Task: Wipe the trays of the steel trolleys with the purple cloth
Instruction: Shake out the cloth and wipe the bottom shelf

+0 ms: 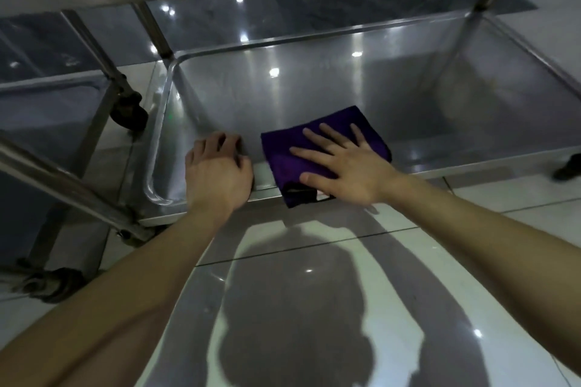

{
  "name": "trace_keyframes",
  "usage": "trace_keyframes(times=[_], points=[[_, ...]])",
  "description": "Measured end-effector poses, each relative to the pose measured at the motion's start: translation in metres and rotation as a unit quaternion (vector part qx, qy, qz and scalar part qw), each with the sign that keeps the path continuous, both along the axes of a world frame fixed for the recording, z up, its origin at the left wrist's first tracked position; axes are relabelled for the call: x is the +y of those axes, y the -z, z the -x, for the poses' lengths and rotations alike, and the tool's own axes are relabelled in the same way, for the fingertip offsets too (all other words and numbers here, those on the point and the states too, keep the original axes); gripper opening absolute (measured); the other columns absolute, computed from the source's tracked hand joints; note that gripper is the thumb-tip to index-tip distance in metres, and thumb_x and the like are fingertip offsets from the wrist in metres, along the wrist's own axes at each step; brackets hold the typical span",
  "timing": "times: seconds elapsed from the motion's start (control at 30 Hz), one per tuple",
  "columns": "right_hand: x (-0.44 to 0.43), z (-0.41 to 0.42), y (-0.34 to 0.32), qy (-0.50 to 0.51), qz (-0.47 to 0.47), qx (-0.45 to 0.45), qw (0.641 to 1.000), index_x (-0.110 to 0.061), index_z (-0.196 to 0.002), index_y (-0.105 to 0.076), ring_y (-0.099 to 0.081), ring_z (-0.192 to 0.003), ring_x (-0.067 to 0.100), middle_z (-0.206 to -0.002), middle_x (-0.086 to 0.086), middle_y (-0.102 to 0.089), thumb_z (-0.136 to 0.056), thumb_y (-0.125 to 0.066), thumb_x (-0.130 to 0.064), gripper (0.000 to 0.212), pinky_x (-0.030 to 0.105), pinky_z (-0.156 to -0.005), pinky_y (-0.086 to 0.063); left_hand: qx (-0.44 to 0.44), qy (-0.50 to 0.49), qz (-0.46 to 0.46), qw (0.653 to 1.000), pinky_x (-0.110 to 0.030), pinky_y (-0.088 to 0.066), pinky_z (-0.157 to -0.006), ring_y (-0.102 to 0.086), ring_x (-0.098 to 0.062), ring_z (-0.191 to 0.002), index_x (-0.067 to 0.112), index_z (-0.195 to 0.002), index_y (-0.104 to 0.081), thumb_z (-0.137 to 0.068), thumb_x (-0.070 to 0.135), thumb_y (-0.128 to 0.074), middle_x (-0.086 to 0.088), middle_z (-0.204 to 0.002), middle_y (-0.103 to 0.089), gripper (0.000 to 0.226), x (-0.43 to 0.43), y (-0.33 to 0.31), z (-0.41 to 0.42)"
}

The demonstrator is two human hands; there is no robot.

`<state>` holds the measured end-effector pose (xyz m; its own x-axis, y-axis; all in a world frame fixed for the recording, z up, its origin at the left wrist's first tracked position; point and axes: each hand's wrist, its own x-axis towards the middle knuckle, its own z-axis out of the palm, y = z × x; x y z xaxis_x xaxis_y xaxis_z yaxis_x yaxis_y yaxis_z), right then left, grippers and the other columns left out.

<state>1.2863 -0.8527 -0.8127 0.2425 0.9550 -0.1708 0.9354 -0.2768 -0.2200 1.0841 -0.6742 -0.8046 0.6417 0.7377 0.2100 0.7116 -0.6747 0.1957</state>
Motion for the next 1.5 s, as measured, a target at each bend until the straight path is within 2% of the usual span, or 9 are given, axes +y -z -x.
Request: trace_keyframes(times=[0.13,0.3,0.47,0.6,0.77,0.97,1.07,1.23,1.5], points=[[-0.033,-0.039,-0.001,0.134,-0.014,-0.031,0.990,-0.059,-0.167,-0.009,0.009,-0.167,0.014,-0.181,-0.018,0.003,-0.098,-0.013,-0.089,0.075,0.060,-0.131,0.013,-0.011,0.001,0.010,1.000,-0.049,-0.040,-0.110,-0.051,-0.040,-0.130,0.018,-0.135,-0.068,-0.101,0.028,-0.055,-0.012,-0.145,-0.060,0.038,0.003,0.004,0.002],[-0.065,-0.061,0.002,0.322,0.028,-0.039,0.946,-0.053,-0.169,0.002,0.013,-0.167,0.026,-0.181,-0.009,0.012,-0.098,-0.009,-0.087,0.079,0.070,-0.128,0.010,0.007,0.019,0.015,1.000,-0.050,-0.045,-0.103,-0.055,-0.040,-0.120,0.019,-0.124,-0.066,-0.095,0.045,-0.033,-0.015,-0.129,-0.065,0.051,0.002,0.004,0.002],[-0.060,-0.058,-0.027,0.283,0.118,0.003,0.952,-0.057,-0.167,0.005,0.015,-0.167,0.030,-0.181,-0.007,0.017,-0.097,-0.013,-0.090,0.080,0.075,-0.124,0.011,0.005,0.032,0.032,0.999,-0.052,-0.043,-0.103,-0.056,-0.043,-0.118,0.016,-0.124,-0.068,-0.103,0.048,-0.039,-0.022,-0.123,-0.067,0.048,0.005,0.004,0.003],[-0.071,-0.082,-0.045,0.165,0.036,-0.079,0.982,-0.058,-0.167,-0.005,0.000,-0.168,0.017,-0.182,-0.011,-0.004,-0.100,-0.013,-0.086,0.073,0.071,-0.128,-0.001,-0.003,0.030,0.014,0.999,-0.051,-0.043,-0.102,-0.056,-0.043,-0.119,0.016,-0.120,-0.071,-0.105,0.045,-0.042,-0.021,-0.123,-0.068,0.044,0.005,0.002,0.001],[-0.084,-0.095,-0.022,0.044,0.048,-0.121,0.991,-0.051,-0.170,0.003,0.017,-0.165,0.010,-0.181,-0.010,0.010,-0.097,-0.001,-0.088,0.082,0.060,-0.131,0.012,0.041,0.032,-0.019,0.998,-0.050,-0.045,-0.103,-0.059,-0.044,-0.118,0.013,-0.120,-0.070,-0.100,0.050,-0.029,-0.020,-0.126,-0.068,0.059,-0.001,-0.007,-0.004],[-0.076,-0.113,-0.012,-0.022,-0.006,-0.044,0.999,-0.051,-0.170,0.000,0.020,-0.164,0.009,-0.180,-0.013,0.012,-0.098,-0.016,-0.090,0.083,0.056,-0.131,0.017,-0.019,0.086,0.060,0.994,-0.043,-0.034,-0.121,-0.047,-0.034,-0.143,0.020,-0.152,-0.058,-0.099,0.044,-0.032,-0.010,-0.154,-0.057,0.064,-0.057,-0.018,-0.087],[-0.069,-0.117,-0.009,-0.048,0.009,-0.012,0.999,-0.055,-0.169,0.000,0.022,-0.164,0.011,-0.180,-0.014,0.015,-0.097,-0.017,-0.091,0.082,0.057,-0.131,0.015,-0.033,0.068,0.080,0.994,-0.045,-0.032,-0.122,-0.046,-0.035,-0.143,0.021,-0.154,-0.057,-0.108,0.038,-0.033,-0.011,-0.156,-0.056,0.054,-0.078,-0.003,-0.125],[-0.054,-0.129,0.001,-0.060,-0.004,0.013,0.998,-0.056,-0.168,0.000,0.022,-0.164,0.012,-0.180,-0.015,0.016,-0.092,-0.017,-0.096,0.088,0.056,-0.129,0.019,-0.017,0.039,0.014,0.999,-0.051,-0.040,-0.111,-0.056,-0.038,-0.127,0.020,-0.130,-0.067,-0.103,0.040,-0.027,-0.010,-0.143,-0.061,0.053,-0.080,0.012,-0.128],[0.057,-0.176,-0.001,-0.037,-0.024,-0.004,0.999,-0.053,-0.169,-0.008,0.014,-0.167,0.016,-0.181,-0.012,0.008,-0.087,-0.018,-0.101,0.096,0.059,-0.129,0.016,-0.015,0.019,0.007,1.000,-0.049,-0.034,-0.120,-0.052,-0.038,-0.137,0.012,-0.147,-0.060,-0.102,0.036,-0.034,-0.012,-0.152,-0.059,0.058,-0.078,0.016,-0.127]])
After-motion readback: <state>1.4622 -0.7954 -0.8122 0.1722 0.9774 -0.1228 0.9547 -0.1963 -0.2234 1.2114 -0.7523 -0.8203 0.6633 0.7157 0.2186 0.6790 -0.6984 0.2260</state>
